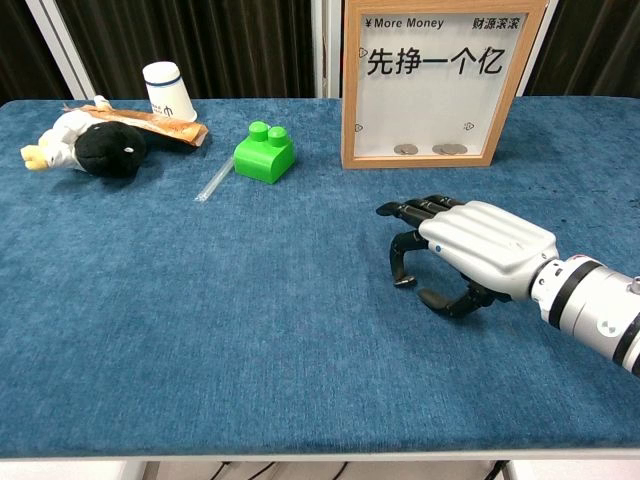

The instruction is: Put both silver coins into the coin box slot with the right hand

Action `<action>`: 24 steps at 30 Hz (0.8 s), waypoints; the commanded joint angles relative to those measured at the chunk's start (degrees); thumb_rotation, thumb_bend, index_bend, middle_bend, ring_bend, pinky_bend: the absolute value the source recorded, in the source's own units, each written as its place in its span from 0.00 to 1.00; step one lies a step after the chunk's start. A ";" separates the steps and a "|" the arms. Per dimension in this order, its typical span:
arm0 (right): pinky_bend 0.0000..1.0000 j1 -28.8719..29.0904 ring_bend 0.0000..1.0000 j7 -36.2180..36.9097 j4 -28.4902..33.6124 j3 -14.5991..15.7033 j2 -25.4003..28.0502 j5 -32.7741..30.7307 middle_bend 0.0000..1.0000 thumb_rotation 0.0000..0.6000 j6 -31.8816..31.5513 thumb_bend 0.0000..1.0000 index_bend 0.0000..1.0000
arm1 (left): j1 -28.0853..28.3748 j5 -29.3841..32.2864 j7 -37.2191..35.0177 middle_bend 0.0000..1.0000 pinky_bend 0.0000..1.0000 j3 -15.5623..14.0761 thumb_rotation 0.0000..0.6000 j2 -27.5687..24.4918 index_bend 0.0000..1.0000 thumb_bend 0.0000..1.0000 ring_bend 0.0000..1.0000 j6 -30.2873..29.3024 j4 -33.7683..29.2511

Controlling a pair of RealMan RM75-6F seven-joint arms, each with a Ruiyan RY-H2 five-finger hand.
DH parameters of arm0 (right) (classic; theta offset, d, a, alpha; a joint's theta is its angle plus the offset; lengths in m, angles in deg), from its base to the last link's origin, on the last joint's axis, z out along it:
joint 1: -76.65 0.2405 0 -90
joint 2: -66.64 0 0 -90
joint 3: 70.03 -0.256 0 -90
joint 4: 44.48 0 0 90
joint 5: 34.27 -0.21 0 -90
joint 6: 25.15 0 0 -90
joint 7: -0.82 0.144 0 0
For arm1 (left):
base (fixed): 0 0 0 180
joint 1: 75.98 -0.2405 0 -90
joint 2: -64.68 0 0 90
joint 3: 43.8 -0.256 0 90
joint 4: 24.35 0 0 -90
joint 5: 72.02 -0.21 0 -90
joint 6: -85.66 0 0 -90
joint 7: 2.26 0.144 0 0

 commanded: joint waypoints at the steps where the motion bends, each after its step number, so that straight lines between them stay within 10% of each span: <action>1: 0.00 0.01 0.00 0.07 -0.31 -0.19 -0.27 0.00 0.04 1.00 -0.14 0.38 0.47 | 0.05 -0.16 -0.11 0.01 0.00 -0.11 1.00 0.09 0.06 0.08 0.00 0.05 0.17; 24: 0.00 0.52 0.00 0.34 -2.35 -0.69 -1.94 1.28 0.04 1.00 -0.89 0.39 0.47 | -0.18 -0.73 -1.46 0.01 0.00 -0.51 1.00 0.41 0.06 0.08 0.00 -0.51 1.37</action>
